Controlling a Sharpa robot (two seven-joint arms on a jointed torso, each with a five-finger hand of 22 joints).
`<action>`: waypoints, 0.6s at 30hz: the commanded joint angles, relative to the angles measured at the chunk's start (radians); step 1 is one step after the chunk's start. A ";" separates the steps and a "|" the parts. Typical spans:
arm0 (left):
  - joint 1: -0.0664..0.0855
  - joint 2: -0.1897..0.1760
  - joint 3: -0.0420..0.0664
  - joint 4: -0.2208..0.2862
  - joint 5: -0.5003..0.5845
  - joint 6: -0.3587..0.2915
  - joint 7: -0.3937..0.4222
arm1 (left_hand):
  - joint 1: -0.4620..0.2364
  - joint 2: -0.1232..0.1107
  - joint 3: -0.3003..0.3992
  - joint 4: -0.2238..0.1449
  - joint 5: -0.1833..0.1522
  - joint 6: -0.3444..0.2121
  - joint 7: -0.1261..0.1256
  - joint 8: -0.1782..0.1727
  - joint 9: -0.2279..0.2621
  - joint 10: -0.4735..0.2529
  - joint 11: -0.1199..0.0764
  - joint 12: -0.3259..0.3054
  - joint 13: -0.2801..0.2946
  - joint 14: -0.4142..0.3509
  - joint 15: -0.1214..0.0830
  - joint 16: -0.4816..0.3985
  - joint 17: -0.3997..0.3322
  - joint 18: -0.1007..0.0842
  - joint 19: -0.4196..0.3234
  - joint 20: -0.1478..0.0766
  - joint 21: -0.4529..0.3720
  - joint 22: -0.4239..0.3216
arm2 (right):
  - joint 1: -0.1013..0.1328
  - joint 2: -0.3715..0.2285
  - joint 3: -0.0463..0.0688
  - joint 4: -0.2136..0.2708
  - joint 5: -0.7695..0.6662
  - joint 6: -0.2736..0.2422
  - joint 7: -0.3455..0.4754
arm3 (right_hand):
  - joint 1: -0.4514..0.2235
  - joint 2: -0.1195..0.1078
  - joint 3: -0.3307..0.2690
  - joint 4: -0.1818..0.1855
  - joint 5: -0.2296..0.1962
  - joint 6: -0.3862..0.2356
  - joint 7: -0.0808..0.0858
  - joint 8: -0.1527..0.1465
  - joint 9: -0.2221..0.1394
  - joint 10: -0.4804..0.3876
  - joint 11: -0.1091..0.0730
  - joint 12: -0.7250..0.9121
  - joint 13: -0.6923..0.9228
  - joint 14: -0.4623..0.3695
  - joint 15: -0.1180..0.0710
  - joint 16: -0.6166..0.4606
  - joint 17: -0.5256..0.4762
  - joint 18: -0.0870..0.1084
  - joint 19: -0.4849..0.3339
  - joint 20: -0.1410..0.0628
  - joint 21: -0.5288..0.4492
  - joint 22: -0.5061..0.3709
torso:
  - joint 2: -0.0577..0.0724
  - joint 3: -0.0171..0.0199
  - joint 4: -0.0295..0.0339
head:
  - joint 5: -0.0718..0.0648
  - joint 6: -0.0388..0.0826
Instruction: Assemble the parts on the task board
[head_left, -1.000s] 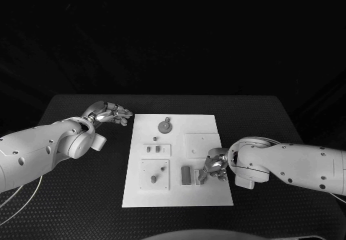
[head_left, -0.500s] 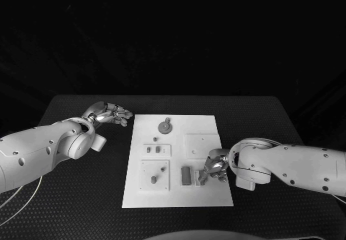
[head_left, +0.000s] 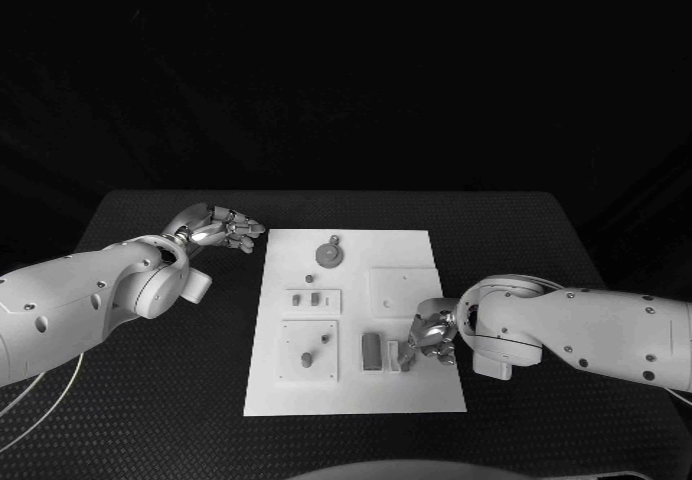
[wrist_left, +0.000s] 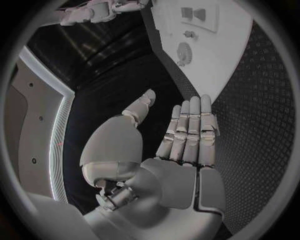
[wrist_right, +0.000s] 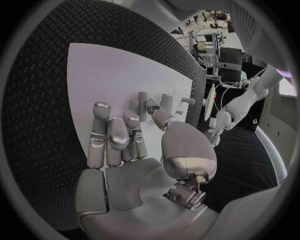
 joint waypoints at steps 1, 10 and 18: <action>0.001 0.000 0.001 0.002 0.004 0.006 0.005 | -0.007 -0.005 -0.002 0.000 -0.005 -0.004 -0.005 0.005 -0.002 0.000 -0.001 0.001 -0.001 0.010 0.000 -0.007 0.002 0.011 -0.004 -0.001 -0.003 -0.002 | -0.001 0.002 0.000 -0.002 -0.037 0.036 -0.006 | -0.016 -0.003 -0.002 0.005 -0.007 -0.007 0.012 -0.005 -0.004 0.004 0.002 -0.004 -0.001 0.002 -0.005 -0.005 -0.001 0.014 0.008 0.000 -0.006 0.014 | 0.000 -0.0002 0.0009 | -0.001 -0.001; 0.001 0.000 0.001 0.002 0.004 0.006 0.005 | -0.007 -0.005 -0.002 0.000 -0.005 -0.004 -0.004 0.005 -0.002 0.000 -0.001 0.001 -0.001 0.010 0.000 -0.007 0.002 0.011 -0.004 -0.001 -0.003 -0.002 | -0.001 0.005 0.000 -0.010 -0.062 0.030 -0.009 | -0.047 -0.014 0.010 0.017 -0.007 -0.006 0.012 -0.005 -0.006 0.004 0.002 -0.005 -0.002 0.004 -0.005 -0.007 -0.003 0.014 0.013 -0.001 -0.012 0.012 | 0.000 -0.0004 0.0009 | -0.001 -0.003; 0.001 0.000 0.001 0.002 0.004 0.006 0.005 | -0.007 -0.005 -0.002 0.001 -0.005 -0.004 -0.004 0.005 -0.002 0.000 -0.001 0.001 -0.001 0.010 0.000 -0.008 0.003 0.011 -0.005 -0.001 -0.003 -0.002 | -0.001 0.009 0.000 -0.010 -0.122 0.031 -0.013 | -0.065 -0.018 0.017 0.030 -0.007 -0.006 0.012 -0.006 -0.008 0.004 0.001 -0.005 -0.002 0.004 -0.006 -0.007 -0.003 0.014 0.016 -0.002 -0.014 0.012 | 0.000 0.0001 0.0005 | -0.001 -0.002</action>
